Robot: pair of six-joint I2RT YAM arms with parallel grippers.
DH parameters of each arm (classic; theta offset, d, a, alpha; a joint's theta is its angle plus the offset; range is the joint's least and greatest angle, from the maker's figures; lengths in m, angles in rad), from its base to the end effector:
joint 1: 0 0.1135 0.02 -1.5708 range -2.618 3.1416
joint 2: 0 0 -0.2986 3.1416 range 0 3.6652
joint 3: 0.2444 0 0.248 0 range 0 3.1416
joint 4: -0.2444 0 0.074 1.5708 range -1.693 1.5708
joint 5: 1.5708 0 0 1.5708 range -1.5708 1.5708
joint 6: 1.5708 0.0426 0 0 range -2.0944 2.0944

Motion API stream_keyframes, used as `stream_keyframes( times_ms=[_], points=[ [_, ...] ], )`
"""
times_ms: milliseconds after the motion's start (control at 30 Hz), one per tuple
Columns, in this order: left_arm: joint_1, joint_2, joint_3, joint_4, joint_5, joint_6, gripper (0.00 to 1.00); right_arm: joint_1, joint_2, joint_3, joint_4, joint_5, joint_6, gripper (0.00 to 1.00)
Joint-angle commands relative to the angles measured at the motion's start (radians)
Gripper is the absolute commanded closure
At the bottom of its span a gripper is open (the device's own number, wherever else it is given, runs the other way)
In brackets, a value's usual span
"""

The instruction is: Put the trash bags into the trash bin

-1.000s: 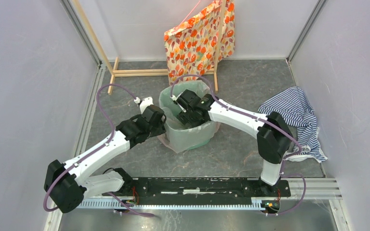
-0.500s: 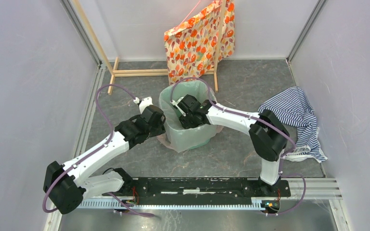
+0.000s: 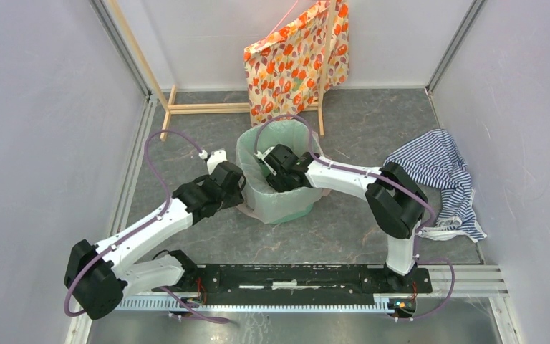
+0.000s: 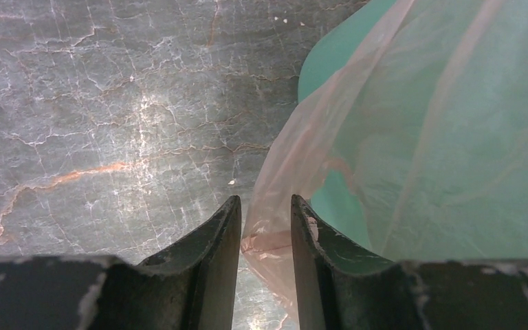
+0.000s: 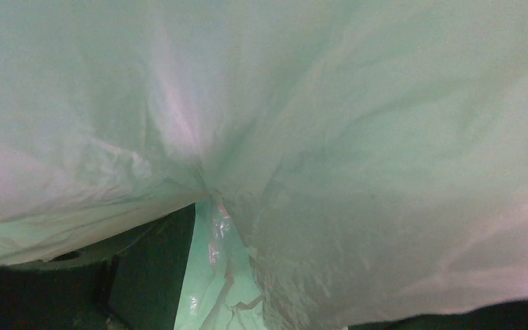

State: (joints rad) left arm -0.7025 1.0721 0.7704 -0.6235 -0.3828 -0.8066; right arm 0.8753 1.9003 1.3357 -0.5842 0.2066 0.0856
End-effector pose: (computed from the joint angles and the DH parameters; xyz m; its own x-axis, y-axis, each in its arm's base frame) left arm 0.1576 -0.1126 0.2709 -0.7307 -0.2588 -0.6317 -0.1441 0.9630 -0.2279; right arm 0.2626 0.3010 0.2124 -0.6421 -0.6387 -0.4241 -0.6450 0.7490 -0.1514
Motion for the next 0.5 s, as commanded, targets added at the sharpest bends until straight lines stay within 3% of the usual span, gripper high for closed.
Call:
stream_keyframes(
  times_ms=[0,467],
  points=[
    [0.003,-0.014,-0.018,0.042,-0.005,0.006,0.62,-0.006,0.037,-0.042,-0.040,-0.003,0.029,0.24],
    [0.003,0.002,0.004,0.049,0.002,0.018,0.64,0.005,-0.088,0.052,-0.108,0.001,0.050,0.22]
  ],
)
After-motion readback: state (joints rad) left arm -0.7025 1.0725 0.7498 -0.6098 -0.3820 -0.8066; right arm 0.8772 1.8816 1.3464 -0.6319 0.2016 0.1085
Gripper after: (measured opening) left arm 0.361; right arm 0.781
